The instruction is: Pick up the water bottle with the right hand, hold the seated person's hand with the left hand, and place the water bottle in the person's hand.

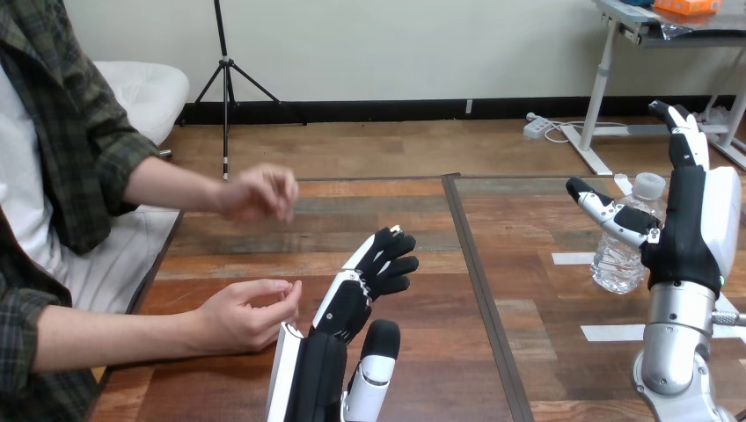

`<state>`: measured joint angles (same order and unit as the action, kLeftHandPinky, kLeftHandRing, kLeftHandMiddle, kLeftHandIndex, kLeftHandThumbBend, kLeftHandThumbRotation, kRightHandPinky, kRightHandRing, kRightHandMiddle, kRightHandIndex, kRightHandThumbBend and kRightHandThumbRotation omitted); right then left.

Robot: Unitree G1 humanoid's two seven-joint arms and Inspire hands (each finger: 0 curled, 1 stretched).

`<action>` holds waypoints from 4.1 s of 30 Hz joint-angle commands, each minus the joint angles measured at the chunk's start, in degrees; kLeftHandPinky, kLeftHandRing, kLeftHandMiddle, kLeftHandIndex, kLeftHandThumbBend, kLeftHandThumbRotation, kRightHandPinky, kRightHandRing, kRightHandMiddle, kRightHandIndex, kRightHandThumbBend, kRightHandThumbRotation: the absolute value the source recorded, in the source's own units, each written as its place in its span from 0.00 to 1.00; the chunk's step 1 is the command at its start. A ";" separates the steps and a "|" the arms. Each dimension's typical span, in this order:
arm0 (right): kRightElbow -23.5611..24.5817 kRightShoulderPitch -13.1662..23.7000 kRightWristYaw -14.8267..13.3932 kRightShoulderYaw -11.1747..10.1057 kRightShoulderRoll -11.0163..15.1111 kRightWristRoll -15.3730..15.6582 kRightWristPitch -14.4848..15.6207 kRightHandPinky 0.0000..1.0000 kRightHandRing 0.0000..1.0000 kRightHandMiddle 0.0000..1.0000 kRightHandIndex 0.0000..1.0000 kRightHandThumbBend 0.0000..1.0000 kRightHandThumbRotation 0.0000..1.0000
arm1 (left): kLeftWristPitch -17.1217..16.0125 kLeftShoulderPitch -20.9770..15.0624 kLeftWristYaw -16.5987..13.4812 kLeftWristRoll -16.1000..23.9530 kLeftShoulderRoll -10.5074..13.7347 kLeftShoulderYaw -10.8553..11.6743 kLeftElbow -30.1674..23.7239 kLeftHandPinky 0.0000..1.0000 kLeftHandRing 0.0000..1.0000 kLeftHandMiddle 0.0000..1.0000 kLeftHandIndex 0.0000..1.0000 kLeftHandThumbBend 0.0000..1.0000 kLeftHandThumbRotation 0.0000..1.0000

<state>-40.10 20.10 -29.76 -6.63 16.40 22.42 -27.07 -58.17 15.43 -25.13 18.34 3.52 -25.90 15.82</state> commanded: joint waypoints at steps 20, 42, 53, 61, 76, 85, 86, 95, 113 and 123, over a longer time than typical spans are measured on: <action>-4.42 7.58 2.60 1.18 2.34 -0.72 3.45 0.93 0.99 0.96 0.89 0.71 0.00 | -0.56 0.89 -0.44 -0.03 -5.54 1.43 -1.46 0.74 0.79 0.84 0.87 0.43 0.96; -5.49 8.37 4.66 1.17 2.21 -4.17 5.12 0.94 1.00 0.97 0.92 0.69 0.00 | -0.97 1.16 -0.19 -0.36 -5.34 1.10 -1.26 0.75 0.80 0.84 0.87 0.43 0.96; -4.71 8.41 5.78 0.21 1.28 -8.15 6.45 0.94 0.99 0.98 0.92 0.66 0.00 | -1.01 1.10 0.06 -0.74 -5.24 0.94 -1.07 0.75 0.80 0.84 0.87 0.44 0.96; -4.99 8.43 5.61 0.75 1.79 -9.20 6.15 0.94 0.98 0.97 0.94 0.63 0.00 | -0.97 1.41 -0.25 -0.15 -5.43 1.07 -1.04 0.75 0.80 0.84 0.87 0.44 0.96; -5.70 8.71 5.18 0.38 2.02 -10.46 6.38 0.96 0.99 0.99 0.97 0.59 0.00 | -1.28 1.29 -0.37 -0.10 -5.46 1.15 -0.75 0.76 0.80 0.85 0.87 0.44 0.96; -6.85 9.48 8.27 -1.86 0.84 -16.20 6.23 0.97 1.00 1.00 0.99 0.57 0.00 | -1.22 1.29 -0.37 -0.11 -5.46 1.15 -0.66 0.76 0.80 0.84 0.87 0.44 0.96; -7.01 9.61 8.43 -2.08 0.68 -16.76 6.25 0.97 1.00 1.00 0.99 0.56 0.00 | -1.12 1.31 -0.32 -0.15 -5.46 1.11 -0.74 0.76 0.80 0.84 0.87 0.44 0.96; -8.18 10.34 9.65 -2.59 0.50 -19.05 6.19 0.94 0.99 1.00 1.00 0.54 0.00 | -1.08 1.34 -0.37 -0.02 -5.52 1.10 -0.82 0.76 0.80 0.85 0.87 0.43 0.96; -11.69 12.35 9.95 -2.51 1.05 -18.74 6.97 0.93 0.99 1.00 0.99 0.55 0.00 | -1.48 1.41 -0.52 0.07 -5.35 1.16 -0.67 0.75 0.80 0.85 0.88 0.44 0.97; -12.92 13.40 11.47 -2.84 1.29 -19.50 8.34 0.91 0.99 1.00 0.98 0.55 0.02 | -1.31 1.46 -0.77 0.43 -5.50 1.37 -0.74 0.76 0.81 0.85 0.88 0.45 0.96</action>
<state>-52.25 27.79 -19.10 -9.37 17.57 3.11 -18.89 -58.56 16.01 -25.36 18.54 3.52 -25.84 15.83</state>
